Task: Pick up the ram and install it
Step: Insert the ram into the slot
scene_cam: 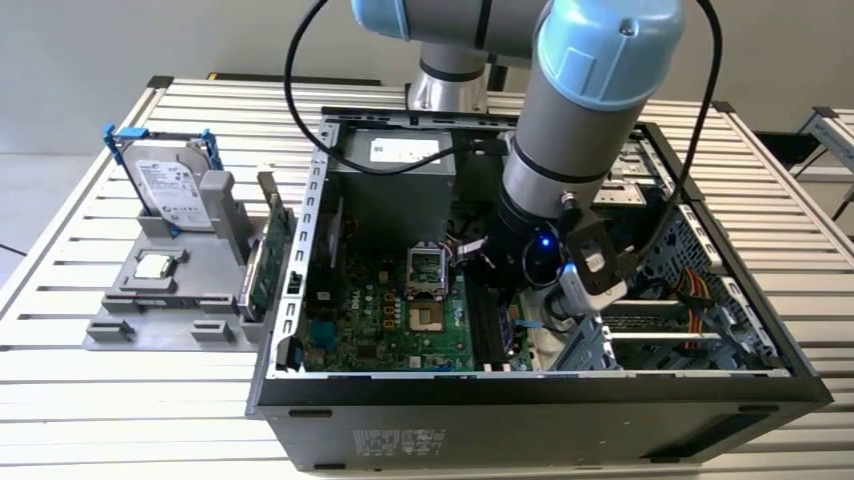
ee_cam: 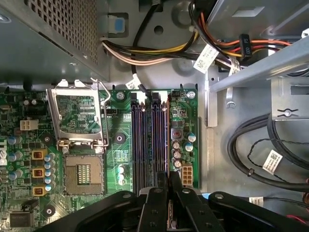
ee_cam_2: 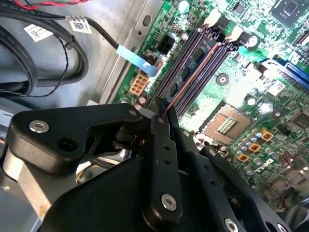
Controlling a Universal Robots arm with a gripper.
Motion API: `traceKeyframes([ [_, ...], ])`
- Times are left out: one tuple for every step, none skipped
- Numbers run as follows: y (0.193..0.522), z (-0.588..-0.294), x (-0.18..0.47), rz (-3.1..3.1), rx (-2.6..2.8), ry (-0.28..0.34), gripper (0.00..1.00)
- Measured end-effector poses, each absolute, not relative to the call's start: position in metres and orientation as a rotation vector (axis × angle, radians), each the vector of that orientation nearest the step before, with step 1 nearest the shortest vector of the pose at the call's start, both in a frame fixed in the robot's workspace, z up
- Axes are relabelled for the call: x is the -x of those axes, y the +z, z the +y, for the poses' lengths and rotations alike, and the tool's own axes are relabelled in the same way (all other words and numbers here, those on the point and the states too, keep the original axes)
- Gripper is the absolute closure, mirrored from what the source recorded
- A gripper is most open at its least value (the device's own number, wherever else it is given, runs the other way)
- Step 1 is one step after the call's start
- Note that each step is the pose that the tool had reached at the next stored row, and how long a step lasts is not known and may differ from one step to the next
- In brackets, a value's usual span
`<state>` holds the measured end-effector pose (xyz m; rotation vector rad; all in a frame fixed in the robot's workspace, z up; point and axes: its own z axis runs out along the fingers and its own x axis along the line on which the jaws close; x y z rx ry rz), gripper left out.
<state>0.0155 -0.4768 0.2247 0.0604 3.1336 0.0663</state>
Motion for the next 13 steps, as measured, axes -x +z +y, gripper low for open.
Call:
traceKeyframes([
  [0.2248,-0.4771,-0.0155,3.134,-0.060,0.066,1.00],
  [0.2248,-0.4772,-0.0154,3.134,-0.060,0.066,1.00],
  [0.2247,-0.4772,-0.0153,3.134,-0.060,0.066,1.00],
  [0.2246,-0.4773,-0.0150,3.134,-0.060,0.066,1.00],
  [0.2245,-0.4773,-0.0148,3.134,-0.060,0.066,1.00],
  [0.2244,-0.4773,-0.0146,3.134,-0.060,0.066,1.00],
  [0.2244,-0.4774,-0.0142,3.134,-0.060,0.066,1.00],
  [0.2242,-0.4773,-0.0142,3.134,-0.060,0.066,1.00],
  [0.2236,-0.4773,-0.0142,3.133,-0.060,0.067,1.00],
  [0.2229,-0.4773,-0.0142,3.133,-0.060,0.067,1.00],
  [0.2222,-0.4773,-0.0142,3.134,-0.060,0.066,1.00],
  [0.2214,-0.4773,-0.0142,3.134,-0.060,0.066,1.00],
  [0.2206,-0.4773,-0.0142,3.134,-0.060,0.067,1.00],
])
